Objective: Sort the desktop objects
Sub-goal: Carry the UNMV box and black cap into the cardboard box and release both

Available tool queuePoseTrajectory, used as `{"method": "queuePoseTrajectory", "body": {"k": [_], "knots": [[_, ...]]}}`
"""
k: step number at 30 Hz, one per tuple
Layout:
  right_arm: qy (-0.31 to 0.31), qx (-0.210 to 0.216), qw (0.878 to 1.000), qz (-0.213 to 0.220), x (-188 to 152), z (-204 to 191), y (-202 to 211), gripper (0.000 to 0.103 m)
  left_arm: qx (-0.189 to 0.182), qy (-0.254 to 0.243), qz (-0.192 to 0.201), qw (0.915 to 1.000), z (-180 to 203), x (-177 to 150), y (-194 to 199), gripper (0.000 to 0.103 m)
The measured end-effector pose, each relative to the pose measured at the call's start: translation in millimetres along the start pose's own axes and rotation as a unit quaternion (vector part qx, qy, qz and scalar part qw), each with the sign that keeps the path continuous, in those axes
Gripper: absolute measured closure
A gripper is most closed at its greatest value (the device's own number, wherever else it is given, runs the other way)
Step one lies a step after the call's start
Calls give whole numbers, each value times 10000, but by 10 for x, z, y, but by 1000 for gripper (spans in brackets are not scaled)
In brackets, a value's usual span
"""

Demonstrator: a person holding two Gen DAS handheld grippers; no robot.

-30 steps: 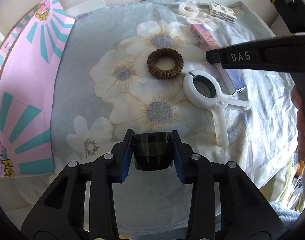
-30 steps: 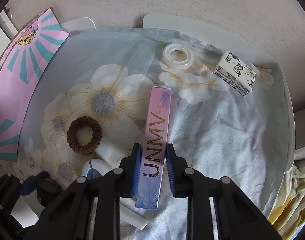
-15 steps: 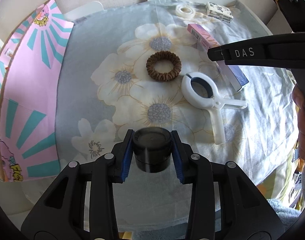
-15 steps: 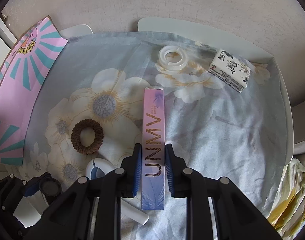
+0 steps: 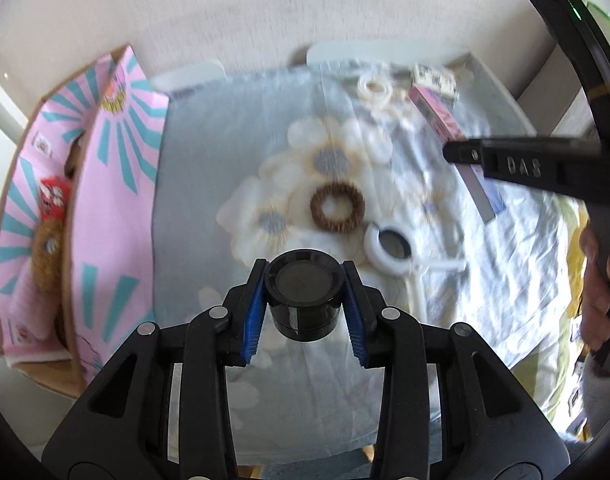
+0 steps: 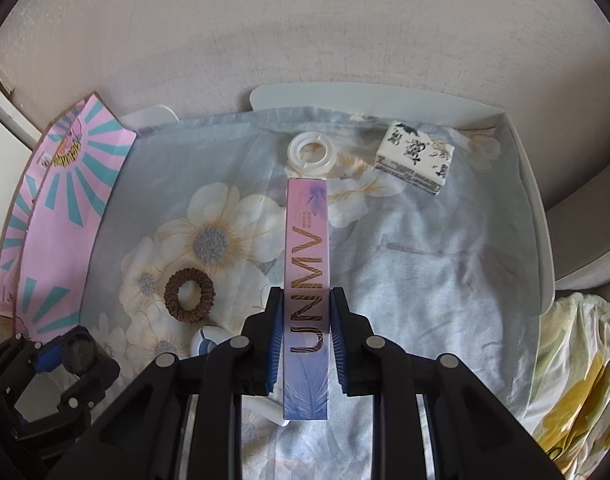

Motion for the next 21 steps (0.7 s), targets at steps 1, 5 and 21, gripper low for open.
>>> {"method": "queuePoseTrajectory", "body": {"k": [1,5,21], "knots": [[-46,22,10000,60,93,10,31,82,-18,2,63,10000,-13,41,52,71],[-133,95,9992,375,239,1,374,82,18,-43,431,9991,-75,251,339,70],[608,1243,9832,1188,972,-1348,993,82,668,1226,1101,9841,-1591,445,1106,70]]}}
Point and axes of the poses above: each gripper's, at about its wrist camera, not at the fingertips, and y roughly against the way its jaws point, z to its right, x to its top, the point moved 4 cm from there along -y, roughly the way its jaws point, and after that the axes turned 4 degrees about -z, right-handed, at the moved point
